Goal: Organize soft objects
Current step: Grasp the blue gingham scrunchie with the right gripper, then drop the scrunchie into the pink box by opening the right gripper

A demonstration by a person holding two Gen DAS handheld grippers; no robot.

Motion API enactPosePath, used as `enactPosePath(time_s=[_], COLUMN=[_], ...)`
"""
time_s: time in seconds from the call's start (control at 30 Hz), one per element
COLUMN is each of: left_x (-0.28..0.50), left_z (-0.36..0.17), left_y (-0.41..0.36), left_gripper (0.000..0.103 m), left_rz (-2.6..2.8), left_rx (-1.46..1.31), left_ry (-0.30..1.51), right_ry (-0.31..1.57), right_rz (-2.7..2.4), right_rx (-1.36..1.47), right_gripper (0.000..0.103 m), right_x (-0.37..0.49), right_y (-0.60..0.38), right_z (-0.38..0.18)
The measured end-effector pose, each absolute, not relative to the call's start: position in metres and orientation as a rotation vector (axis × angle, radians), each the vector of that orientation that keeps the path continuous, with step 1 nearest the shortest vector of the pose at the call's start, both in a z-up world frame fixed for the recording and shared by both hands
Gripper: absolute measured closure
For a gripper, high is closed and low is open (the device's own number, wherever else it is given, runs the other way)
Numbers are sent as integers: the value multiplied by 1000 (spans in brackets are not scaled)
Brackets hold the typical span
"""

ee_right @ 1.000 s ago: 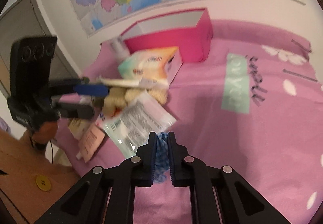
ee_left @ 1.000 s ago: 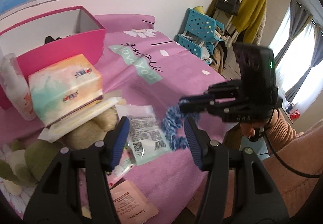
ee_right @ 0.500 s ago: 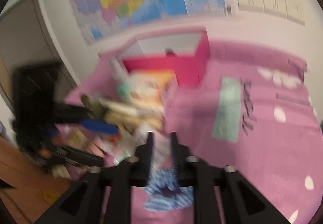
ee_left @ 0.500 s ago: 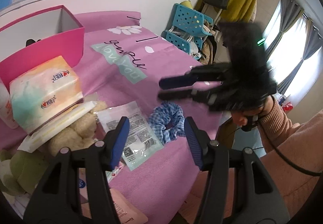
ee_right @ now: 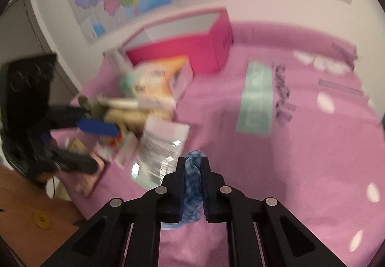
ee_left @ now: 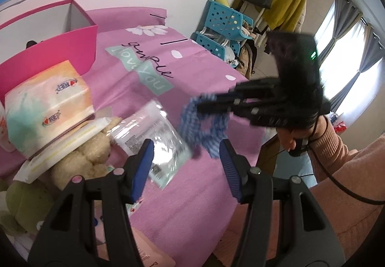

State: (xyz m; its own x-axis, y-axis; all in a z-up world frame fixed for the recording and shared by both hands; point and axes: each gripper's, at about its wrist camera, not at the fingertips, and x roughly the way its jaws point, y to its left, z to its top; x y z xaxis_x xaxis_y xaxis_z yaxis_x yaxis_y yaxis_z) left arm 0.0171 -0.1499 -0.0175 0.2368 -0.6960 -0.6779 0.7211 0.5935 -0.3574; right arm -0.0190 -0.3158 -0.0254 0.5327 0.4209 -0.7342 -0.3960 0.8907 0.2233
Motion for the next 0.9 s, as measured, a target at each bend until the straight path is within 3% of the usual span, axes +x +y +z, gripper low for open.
enactPosePath(time_s=[0.47, 0.53, 0.6, 0.67, 0.9], left_x=[46, 53, 62, 75, 124], left_z=[14, 23, 34, 44, 70], left_y=[-152, -147, -142, -138, -129], left_gripper=[45, 48, 59, 63, 65], left_rz=[-964, -937, -904, -855, -738], left_rx=[-13, -10, -9, -4, -30], left_ry=[816, 789, 766, 745, 717], right_ry=[650, 622, 596, 573, 528], right_rz=[633, 656, 660, 674, 710], right_rx=[74, 69, 63, 63, 85], right_gripper=[94, 94, 94, 94, 94], right_x=[3, 16, 27, 43, 111], right_y=[-292, -284, -279, -275, -254], right_z=[47, 55, 62, 70, 85])
